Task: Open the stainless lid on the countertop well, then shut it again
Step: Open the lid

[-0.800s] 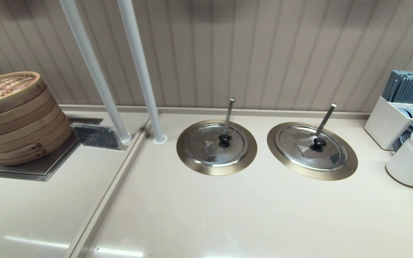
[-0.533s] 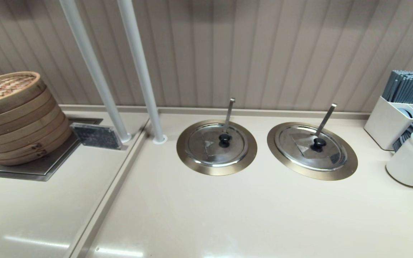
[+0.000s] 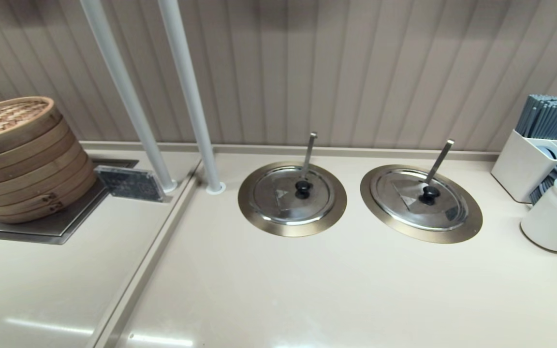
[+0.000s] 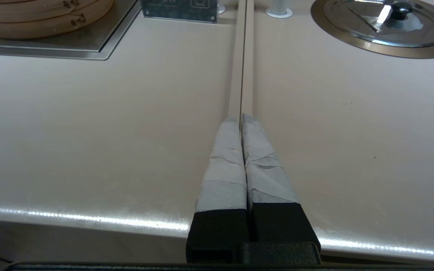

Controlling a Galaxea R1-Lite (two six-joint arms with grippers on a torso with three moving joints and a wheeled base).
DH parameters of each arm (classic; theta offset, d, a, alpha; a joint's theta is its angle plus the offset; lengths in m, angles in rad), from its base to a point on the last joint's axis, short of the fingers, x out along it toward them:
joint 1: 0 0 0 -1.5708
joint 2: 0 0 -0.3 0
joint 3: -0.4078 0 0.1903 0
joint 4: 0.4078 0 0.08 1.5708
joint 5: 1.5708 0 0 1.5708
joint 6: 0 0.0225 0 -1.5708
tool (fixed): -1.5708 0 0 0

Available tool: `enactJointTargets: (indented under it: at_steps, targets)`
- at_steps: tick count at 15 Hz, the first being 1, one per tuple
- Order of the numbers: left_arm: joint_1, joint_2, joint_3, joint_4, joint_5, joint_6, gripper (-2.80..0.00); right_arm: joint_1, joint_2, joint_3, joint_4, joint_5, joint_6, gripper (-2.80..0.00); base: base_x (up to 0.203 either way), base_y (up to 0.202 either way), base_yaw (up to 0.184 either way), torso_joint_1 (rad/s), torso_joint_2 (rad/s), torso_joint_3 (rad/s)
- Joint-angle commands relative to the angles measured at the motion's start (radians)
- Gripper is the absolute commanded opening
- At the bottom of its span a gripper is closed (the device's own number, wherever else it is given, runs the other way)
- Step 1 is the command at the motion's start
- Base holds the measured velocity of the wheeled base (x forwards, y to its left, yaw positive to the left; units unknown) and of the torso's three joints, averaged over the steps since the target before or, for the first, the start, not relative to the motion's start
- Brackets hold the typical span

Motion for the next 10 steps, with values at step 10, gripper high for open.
enactJointTargets:
  at_steps: [10]
  targets:
    - [0.0,0.0,0.0,0.0,0.001,0.0,-2.8,0.001,1.204,-0.591,0.001,-0.006,0.0,-2.8,0.0,0.0,0.0,0.0,0.0,0.0]
